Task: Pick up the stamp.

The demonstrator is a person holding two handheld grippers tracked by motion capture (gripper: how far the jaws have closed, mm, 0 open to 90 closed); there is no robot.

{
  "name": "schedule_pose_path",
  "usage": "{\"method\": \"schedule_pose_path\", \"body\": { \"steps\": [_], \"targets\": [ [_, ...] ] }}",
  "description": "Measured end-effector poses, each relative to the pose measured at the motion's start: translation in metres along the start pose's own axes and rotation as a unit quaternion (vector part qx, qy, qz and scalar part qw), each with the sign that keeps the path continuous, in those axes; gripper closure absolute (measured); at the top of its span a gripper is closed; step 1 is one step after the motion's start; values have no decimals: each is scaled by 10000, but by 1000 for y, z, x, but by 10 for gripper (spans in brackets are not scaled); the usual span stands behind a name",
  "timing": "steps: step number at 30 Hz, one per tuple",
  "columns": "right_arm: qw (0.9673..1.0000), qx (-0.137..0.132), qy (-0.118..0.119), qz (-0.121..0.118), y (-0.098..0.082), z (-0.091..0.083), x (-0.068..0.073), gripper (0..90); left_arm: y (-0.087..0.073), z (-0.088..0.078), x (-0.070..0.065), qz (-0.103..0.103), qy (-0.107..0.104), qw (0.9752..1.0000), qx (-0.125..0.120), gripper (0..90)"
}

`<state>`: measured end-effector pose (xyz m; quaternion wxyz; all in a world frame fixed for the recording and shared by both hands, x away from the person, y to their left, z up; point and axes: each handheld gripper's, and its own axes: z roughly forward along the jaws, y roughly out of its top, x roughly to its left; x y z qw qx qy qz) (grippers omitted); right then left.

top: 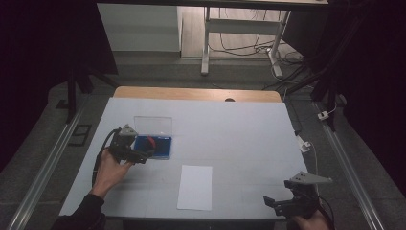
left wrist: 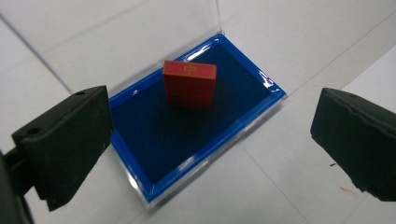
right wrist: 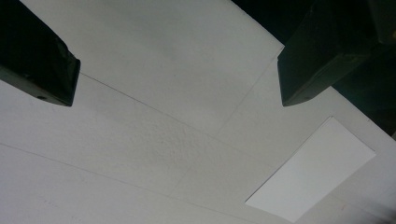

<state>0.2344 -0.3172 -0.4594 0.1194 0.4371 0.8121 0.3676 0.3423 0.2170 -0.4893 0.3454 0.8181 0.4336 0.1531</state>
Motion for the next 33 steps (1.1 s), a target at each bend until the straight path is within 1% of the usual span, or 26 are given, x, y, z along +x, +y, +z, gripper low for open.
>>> {"method": "schedule_pose_path", "body": {
  "steps": [7, 11, 14, 17, 19, 22, 23, 24, 28, 29, 30, 31, 32, 33],
  "targets": [
    [10000, 31, 25, -35, 0, 1, 0, 0, 7, 14, 3, 65, 17, 9999, 76, 0],
    [10000, 43, 27, -58, 0, 1, 0, 0, 10, 23, 4, 113, 42, 9998, 170, 0],
    [10000, 63, 31, -70, 0, 1, 0, 0, 13, 30, 4, 145, 82, 9994, 301, 0],
    [9999, 62, 33, -78, 0, 1, 0, 0, 16, 34, 5, 215, 51, 9992, 347, 0],
    [9999, 63, 34, -88, 0, 1, 0, 0, 17, 36, 5, 261, 143, 9988, 381, 15],
    [9999, 60, 42, -90, 0, 1, 1, 0, 17, 35, 7, 329, 171, 9985, 407, 82],
    [9999, 62, 37, -100, 0, 1, 1, 0, 17, 35, 8, 362, 191, 9983, 404, 154],
    [9999, 62, 36, -103, 0, 1, 1, 0, 17, 35, 9, 374, 162, 9984, 393, 192],
    [9999, 70, 39, -112, 0, 1, 1, 0, 17, 32, 13, 296, 13, 9990, 328, 324],
    [9999, 70, 39, -112, 0, 1, 1, 0, 17, 32, 13, 294, 1, 9991, 317, 324],
    [9999, 77, 33, -117, 0, 1, 1, 0, 18, 31, 14, 304, -13, 9990, 313, 370],
    [9999, 77, 33, -117, 0, 1, 1, 0, 18, 31, 14, 306, -35, 9990, 311, 370],
    [9999, 78, 35, -118, 0, 1, 1, 0, 18, 31, 14, 310, -46, 9990, 316, 415],
    [9999, 72, 42, -115, 0, 1, 1, 0, 18, 31, 14, 315, -32, 9990, 326, 434]
  ]
}}
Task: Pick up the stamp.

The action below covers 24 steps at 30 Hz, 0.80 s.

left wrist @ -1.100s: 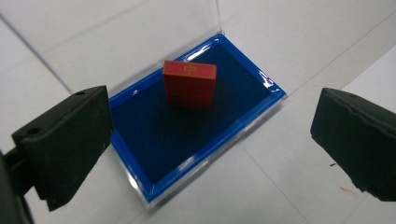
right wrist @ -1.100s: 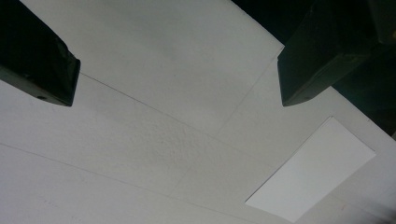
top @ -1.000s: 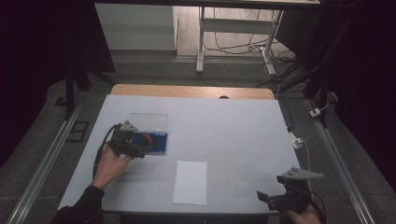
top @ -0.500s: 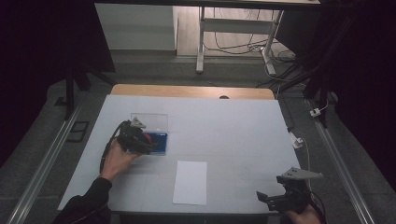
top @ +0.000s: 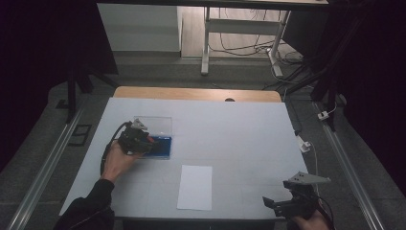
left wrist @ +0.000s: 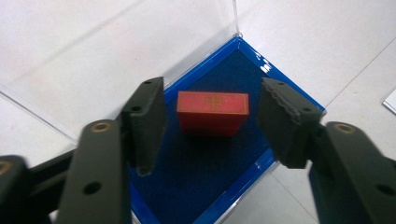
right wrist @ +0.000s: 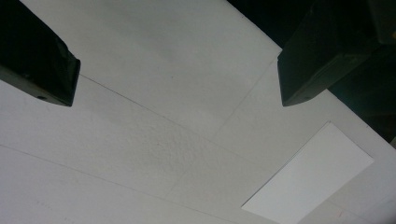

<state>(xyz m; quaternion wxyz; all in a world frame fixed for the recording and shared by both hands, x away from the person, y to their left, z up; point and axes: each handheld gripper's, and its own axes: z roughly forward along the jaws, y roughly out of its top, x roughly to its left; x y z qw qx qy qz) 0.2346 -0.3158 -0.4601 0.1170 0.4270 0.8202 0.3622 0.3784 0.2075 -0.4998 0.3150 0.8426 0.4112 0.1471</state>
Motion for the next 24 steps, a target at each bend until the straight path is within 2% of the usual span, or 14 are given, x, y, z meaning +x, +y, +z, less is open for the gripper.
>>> {"method": "schedule_pose_path", "body": {
  "steps": [1, 6, 14, 16, 24],
  "targets": [
    [10000, 0, 0, 0, 0, 0, 0, 0, 0, 0, 0, 5, -13, 10000, 12, 434],
    [10000, 9, 10, -8, 0, 0, 0, 0, 1, 1, -1, 13, 12, 9999, 103, 576],
    [10000, 15, 18, -23, 0, 0, 0, 0, 4, -1, -3, 48, 63, 9998, 177, 584],
    [10000, 15, 20, -22, 0, 0, 0, 0, 5, -3, -4, -26, 25, 9998, 179, 584],
    [10000, 3, 22, -46, 0, 0, 1, 0, 11, -21, -5, -283, -93, 9995, -137, 585]
  ]
}}
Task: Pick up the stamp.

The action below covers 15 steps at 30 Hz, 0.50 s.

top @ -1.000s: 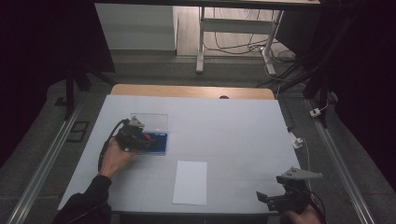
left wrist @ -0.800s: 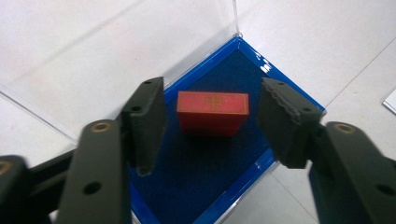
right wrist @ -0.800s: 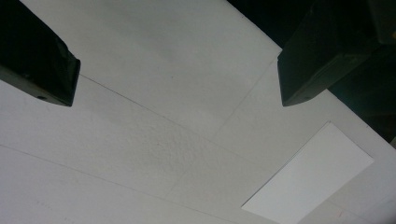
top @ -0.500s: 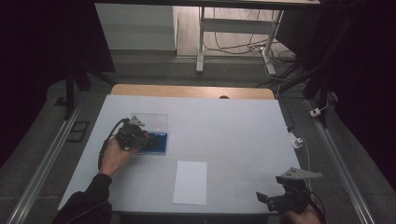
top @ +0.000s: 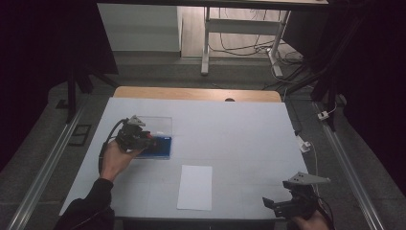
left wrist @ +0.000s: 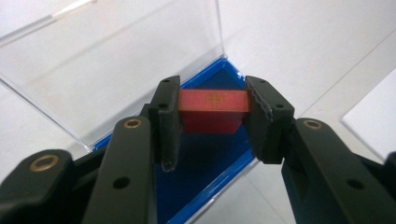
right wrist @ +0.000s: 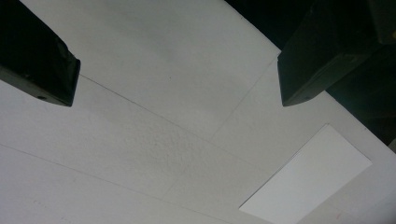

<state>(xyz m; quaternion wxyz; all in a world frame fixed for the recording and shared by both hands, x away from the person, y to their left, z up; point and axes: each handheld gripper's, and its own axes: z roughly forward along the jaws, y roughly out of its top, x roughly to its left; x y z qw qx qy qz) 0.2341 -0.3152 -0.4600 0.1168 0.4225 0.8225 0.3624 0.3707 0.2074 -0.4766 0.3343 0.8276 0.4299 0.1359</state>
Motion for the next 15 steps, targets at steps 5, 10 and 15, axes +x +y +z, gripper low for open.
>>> {"method": "schedule_pose_path", "body": {
  "steps": [5, 10, 15],
  "targets": [
    [10000, -5, 12, -3, 0, 0, 0, 0, 2, -5, -2, 16, 27, 10000, -68, 585],
    [10000, -11, 25, -4, 0, 0, 0, 0, 3, -8, -5, 54, 113, 9999, -119, 584],
    [10000, -18, 30, -2, 0, -1, 0, 0, 4, -10, -6, 9, 227, 9997, -78, 585]
  ]
}}
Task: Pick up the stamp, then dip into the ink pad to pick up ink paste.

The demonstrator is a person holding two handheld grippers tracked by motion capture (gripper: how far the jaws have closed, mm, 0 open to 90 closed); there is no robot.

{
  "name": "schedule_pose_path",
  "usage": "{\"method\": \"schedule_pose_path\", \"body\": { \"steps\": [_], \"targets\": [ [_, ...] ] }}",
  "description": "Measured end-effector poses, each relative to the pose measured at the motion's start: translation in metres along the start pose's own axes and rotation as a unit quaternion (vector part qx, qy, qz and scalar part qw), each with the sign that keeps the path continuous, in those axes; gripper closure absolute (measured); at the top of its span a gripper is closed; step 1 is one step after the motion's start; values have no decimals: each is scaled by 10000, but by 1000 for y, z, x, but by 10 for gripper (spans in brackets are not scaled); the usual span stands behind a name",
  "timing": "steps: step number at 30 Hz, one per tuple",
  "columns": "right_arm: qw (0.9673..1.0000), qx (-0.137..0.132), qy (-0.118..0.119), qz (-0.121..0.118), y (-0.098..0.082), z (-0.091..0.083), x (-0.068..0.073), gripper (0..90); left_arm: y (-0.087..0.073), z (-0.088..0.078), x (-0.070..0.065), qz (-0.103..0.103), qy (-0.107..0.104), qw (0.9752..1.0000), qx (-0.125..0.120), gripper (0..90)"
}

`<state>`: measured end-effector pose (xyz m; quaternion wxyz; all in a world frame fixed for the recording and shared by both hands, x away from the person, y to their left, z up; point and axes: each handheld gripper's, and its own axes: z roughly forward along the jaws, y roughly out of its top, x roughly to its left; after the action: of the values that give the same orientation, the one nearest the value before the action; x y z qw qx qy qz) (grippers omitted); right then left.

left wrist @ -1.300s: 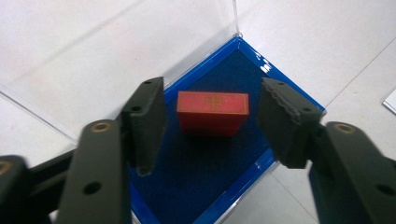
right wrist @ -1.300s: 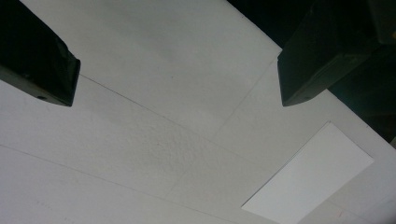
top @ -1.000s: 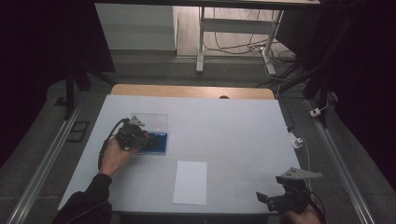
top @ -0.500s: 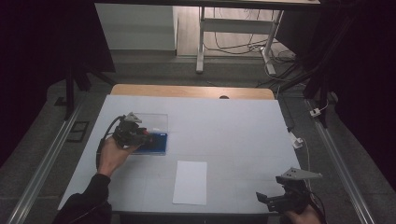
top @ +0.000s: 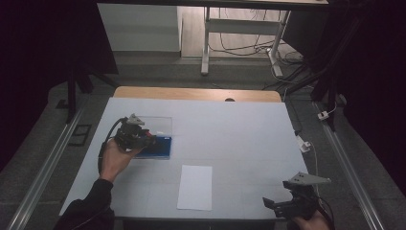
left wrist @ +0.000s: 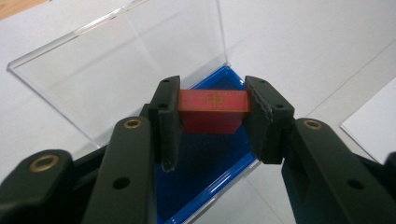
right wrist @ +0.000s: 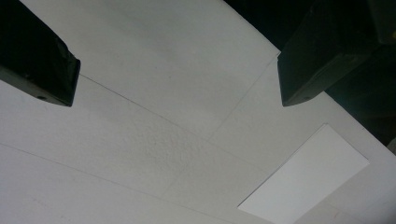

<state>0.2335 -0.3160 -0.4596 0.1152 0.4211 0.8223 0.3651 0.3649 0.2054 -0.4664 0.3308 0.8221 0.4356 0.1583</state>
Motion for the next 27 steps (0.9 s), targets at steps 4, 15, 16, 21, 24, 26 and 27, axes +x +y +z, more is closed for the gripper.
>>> {"method": "schedule_pose_path", "body": {
  "steps": [4, 15, 16, 21, 24, 26, 27],
  "targets": [
    [10000, 11, 5, -11, 0, 1, 1, 0, -1, 2, 0, -42, 41, 10000, 28, 585],
    [10000, 22, 1, -11, 0, 1, 1, 0, -2, 22, 0, -164, -188, 9995, 173, 585],
    [10000, 20, 6, -10, 0, 1, 1, 0, -3, 23, 0, -169, -204, 9994, 200, 585],
    [10000, 24, 0, -8, 0, 1, 0, 0, -4, 29, 2, -202, -243, 9992, 226, 586],
    [10000, 26, 5, -5, 0, 1, 1, 0, -4, 33, 3, -211, -295, 9990, 276, 585],
    [10000, 24, 4, -10, 0, 1, 0, 0, -4, 36, 2, -181, -270, 9989, 334, 585],
    [10000, 22, 7, -6, 0, 1, 0, 0, -4, 37, 2, -144, -239, 9989, 379, 585]
  ]
}}
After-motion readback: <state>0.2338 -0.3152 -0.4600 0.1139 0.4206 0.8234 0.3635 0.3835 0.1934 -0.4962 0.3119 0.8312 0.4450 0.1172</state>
